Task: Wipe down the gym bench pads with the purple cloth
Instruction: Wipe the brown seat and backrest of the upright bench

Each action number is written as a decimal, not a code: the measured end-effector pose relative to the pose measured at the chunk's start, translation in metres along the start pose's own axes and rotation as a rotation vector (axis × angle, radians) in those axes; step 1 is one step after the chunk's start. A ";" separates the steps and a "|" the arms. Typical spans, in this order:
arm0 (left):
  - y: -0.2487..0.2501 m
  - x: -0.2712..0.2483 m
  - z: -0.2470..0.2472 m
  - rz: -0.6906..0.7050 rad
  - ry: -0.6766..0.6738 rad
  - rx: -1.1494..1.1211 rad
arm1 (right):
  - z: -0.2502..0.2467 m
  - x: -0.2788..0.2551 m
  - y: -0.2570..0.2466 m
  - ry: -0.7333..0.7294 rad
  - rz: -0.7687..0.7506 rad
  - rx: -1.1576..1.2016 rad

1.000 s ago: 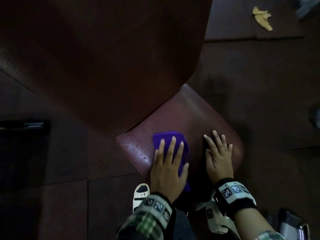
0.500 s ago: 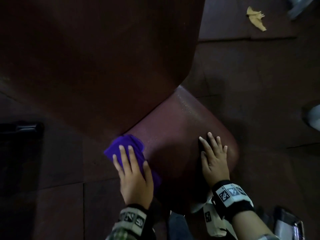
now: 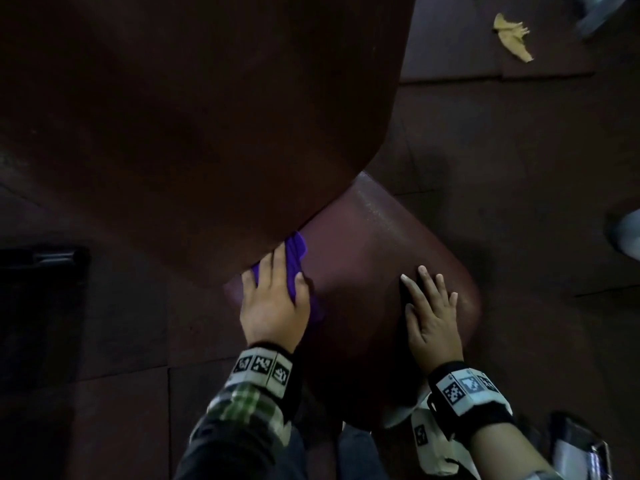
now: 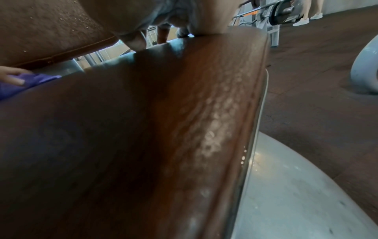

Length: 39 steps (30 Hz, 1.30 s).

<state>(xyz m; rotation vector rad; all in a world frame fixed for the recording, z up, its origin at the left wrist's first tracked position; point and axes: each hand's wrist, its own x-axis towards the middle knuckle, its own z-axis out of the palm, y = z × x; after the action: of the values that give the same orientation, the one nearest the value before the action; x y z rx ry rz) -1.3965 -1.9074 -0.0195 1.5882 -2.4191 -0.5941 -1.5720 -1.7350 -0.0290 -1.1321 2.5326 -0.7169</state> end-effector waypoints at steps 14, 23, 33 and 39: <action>0.039 -0.035 0.018 0.333 -0.073 -0.026 | -0.002 -0.001 -0.001 0.000 0.007 -0.008; -0.007 0.001 -0.003 0.041 0.007 0.013 | -0.003 0.000 0.000 -0.029 0.001 0.006; -0.017 -0.064 0.006 -0.080 0.014 -0.147 | -0.006 0.001 -0.004 -0.044 0.024 -0.003; 0.044 -0.025 0.009 0.274 -0.220 0.061 | -0.007 0.005 -0.015 -0.012 0.080 0.023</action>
<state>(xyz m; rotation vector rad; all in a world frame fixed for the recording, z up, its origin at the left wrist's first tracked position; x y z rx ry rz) -1.4259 -1.8672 -0.0078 1.2356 -2.7763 -0.6790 -1.5694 -1.7450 -0.0152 -1.0184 2.5368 -0.7152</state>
